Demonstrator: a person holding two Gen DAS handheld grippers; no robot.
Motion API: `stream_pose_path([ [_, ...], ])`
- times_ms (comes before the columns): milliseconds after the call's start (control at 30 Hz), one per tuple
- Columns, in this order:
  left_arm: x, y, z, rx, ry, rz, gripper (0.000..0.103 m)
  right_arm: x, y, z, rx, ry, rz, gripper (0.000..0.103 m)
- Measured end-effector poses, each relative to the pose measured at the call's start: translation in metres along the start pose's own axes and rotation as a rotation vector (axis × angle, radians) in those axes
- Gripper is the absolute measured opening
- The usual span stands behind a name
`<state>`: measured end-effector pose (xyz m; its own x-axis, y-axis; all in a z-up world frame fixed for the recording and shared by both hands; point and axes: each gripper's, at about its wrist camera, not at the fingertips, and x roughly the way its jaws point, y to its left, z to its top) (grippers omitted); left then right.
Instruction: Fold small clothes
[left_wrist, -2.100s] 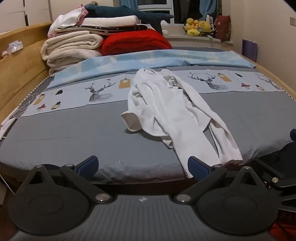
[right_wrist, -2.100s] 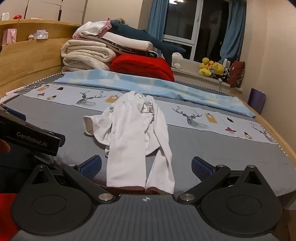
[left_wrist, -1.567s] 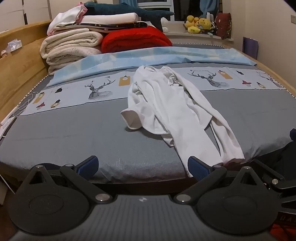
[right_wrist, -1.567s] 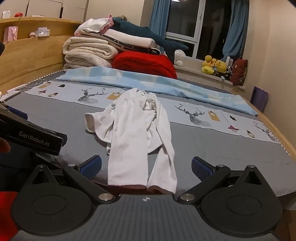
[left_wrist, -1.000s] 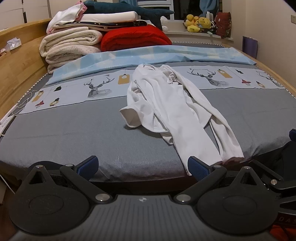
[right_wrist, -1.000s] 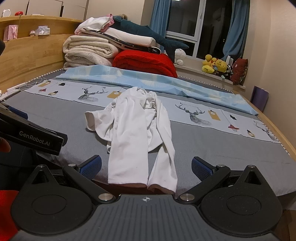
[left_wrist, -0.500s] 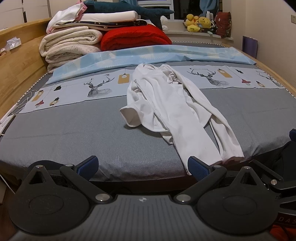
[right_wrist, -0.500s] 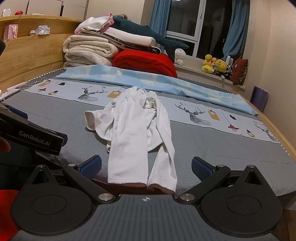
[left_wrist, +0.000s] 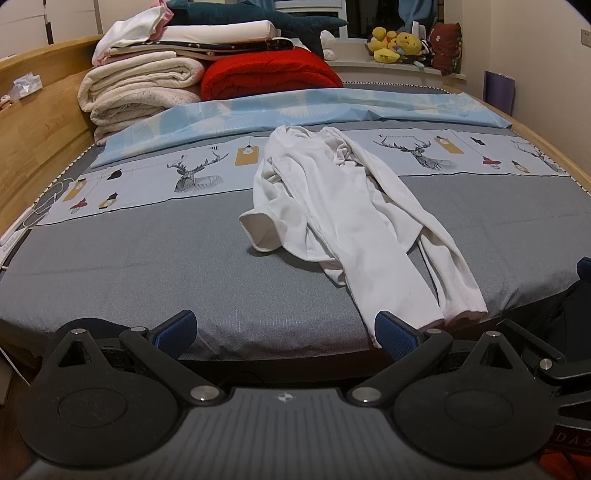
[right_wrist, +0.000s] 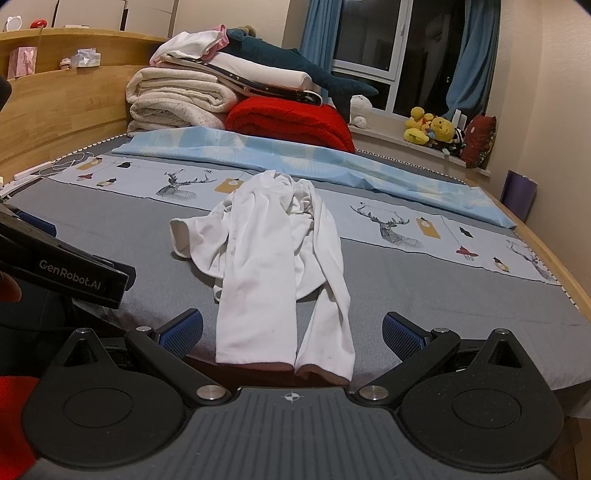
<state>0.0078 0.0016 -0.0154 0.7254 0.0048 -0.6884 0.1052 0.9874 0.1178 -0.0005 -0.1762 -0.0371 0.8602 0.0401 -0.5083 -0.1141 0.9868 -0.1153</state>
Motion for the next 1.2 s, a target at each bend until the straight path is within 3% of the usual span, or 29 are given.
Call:
stream_pose_path([
  [1033, 0.004, 0.001, 0.002, -0.003, 0.012, -0.004, 0.103, 0.003, 0.0, -0.002, -0.001, 0.006, 0.004, 0.102],
  [1200, 0.021, 0.022, 0.017, -0.051, 0.027, -0.017, 0.103, 0.02, -0.014, 0.01, 0.012, 0.004, 0.007, 0.102],
])
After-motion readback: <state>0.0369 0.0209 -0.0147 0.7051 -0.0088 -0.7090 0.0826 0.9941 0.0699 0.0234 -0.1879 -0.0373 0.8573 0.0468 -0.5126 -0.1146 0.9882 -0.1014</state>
